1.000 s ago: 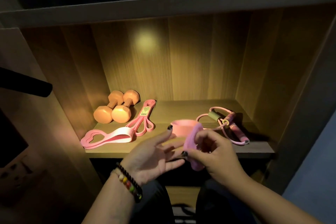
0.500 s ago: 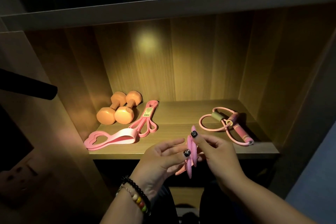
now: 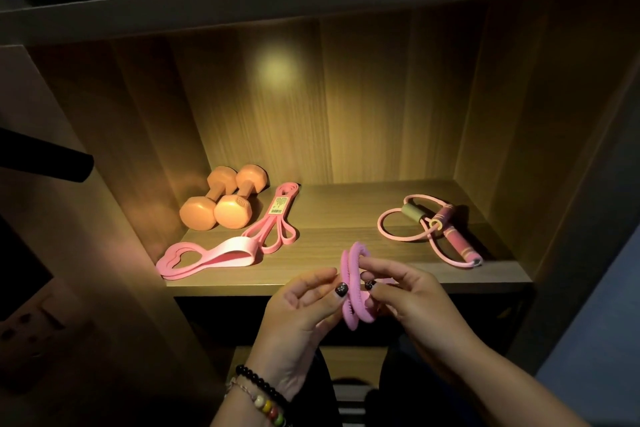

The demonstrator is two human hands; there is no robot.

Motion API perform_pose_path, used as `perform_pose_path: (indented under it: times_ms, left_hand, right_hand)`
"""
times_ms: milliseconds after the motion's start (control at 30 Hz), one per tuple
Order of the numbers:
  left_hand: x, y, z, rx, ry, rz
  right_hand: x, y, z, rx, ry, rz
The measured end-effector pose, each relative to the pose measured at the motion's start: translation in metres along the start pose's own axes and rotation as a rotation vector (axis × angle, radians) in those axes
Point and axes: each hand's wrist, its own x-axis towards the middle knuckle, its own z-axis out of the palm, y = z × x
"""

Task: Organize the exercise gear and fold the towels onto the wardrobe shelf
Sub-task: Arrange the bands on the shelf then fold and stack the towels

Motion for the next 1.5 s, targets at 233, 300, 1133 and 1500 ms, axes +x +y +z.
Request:
perform_pose_path:
  times_ms: [233,300,1133,1500]
  left_hand:
    - [-0.005,0.004,0.002,0.053,-0.048,0.002]
    - [-0.005,0.006,0.001,0.076,-0.050,0.005]
    - [0.069,0.098,-0.086,-0.180,0.336,0.103]
    - [0.147,0.139,-0.177,1.613,0.672,0.291]
  right_hand:
    - [-0.001,0.006,-0.002,-0.181,0.002,-0.093]
    - [-0.001,0.009,-0.001,-0.185,0.026,-0.118]
    - [0.119,0.043,0.085,-0.760,-0.297,-0.170]
    - [0.222,0.004,0.175,-1.076,-0.528,-0.535]
